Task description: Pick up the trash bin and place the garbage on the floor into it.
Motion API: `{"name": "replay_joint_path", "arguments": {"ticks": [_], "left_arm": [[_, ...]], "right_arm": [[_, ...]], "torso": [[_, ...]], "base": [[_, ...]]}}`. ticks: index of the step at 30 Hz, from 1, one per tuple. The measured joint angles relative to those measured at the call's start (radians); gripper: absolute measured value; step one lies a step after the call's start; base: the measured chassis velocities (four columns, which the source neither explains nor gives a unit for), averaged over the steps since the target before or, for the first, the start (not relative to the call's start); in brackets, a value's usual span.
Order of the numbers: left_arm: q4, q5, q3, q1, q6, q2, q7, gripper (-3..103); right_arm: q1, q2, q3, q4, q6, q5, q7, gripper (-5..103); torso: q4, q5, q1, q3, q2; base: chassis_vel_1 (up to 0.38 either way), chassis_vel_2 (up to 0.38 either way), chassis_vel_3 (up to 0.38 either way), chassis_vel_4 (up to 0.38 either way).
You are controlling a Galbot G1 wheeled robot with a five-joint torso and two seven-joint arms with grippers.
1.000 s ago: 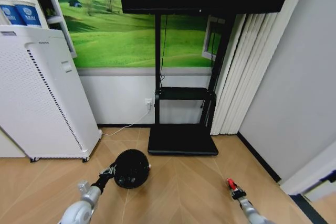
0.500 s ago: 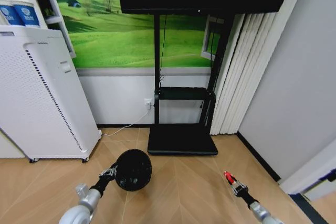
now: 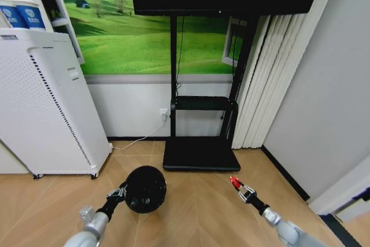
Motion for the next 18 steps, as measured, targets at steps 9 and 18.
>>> {"name": "replay_joint_path", "arguments": {"ticks": [9,18], "left_arm": [[0.017,-0.016,-0.005,-0.025,0.004,0.006,-0.005,7],[0.031,-0.022,0.008,-0.049,0.009,-0.003,-0.012,7]], "right_arm": [[-0.023,-0.122,-0.017,0.234,-0.001,0.011,0.003,26],[0.035,-0.220,-0.157,0.466,-0.003,-0.026,0.000,26]], "torso": [[0.0001,-0.0006,0.000,0.000,0.000],[0.0001,-0.0009,0.000,0.000,0.000]], "base": [[0.000,0.000,0.000,0.000],[0.000,0.000,0.000,0.000]]}}
